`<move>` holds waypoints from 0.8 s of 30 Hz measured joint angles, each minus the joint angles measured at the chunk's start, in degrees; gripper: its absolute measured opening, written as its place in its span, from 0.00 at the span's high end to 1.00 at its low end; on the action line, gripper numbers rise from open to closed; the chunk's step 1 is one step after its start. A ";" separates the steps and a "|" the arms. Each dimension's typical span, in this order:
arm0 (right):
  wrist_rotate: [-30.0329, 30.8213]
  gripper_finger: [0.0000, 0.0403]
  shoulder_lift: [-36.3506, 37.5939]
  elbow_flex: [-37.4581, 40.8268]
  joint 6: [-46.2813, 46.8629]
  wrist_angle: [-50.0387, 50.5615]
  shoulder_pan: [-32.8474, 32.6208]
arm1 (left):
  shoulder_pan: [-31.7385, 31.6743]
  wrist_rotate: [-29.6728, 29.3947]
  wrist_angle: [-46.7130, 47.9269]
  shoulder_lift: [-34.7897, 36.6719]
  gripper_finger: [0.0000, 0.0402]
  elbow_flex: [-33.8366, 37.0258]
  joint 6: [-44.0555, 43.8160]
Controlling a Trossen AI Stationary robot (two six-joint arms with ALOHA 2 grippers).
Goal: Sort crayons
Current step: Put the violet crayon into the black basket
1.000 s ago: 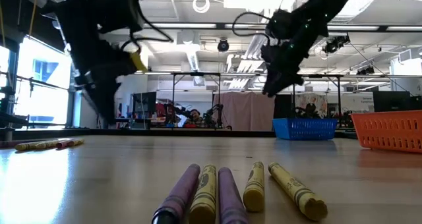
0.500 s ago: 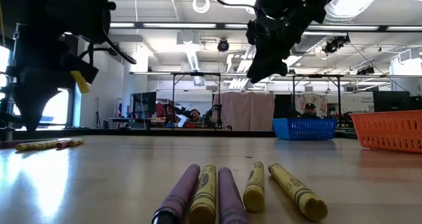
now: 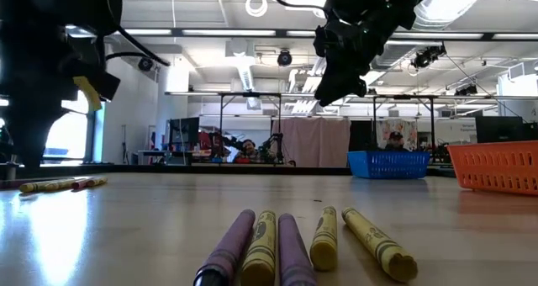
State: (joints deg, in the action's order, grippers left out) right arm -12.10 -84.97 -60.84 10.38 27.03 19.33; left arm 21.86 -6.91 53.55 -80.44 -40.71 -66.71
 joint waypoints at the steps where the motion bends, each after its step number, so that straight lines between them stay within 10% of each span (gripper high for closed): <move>1: 0.00 0.71 0.00 0.00 -0.23 0.00 0.00 | 0.12 0.68 -0.88 0.00 0.92 0.00 1.53; 10: 0.00 0.71 -0.02 0.00 -1.38 1.05 0.02 | 0.12 4.59 -1.32 0.00 0.92 0.00 5.34; 24: 0.00 0.71 -0.02 0.00 -1.40 1.05 0.02 | -1.37 -10.06 -11.69 0.00 0.92 0.00 3.03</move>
State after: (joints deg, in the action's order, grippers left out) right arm -12.10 -84.99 -60.84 8.97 28.08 19.35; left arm 20.49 -16.97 41.86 -80.44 -40.71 -63.68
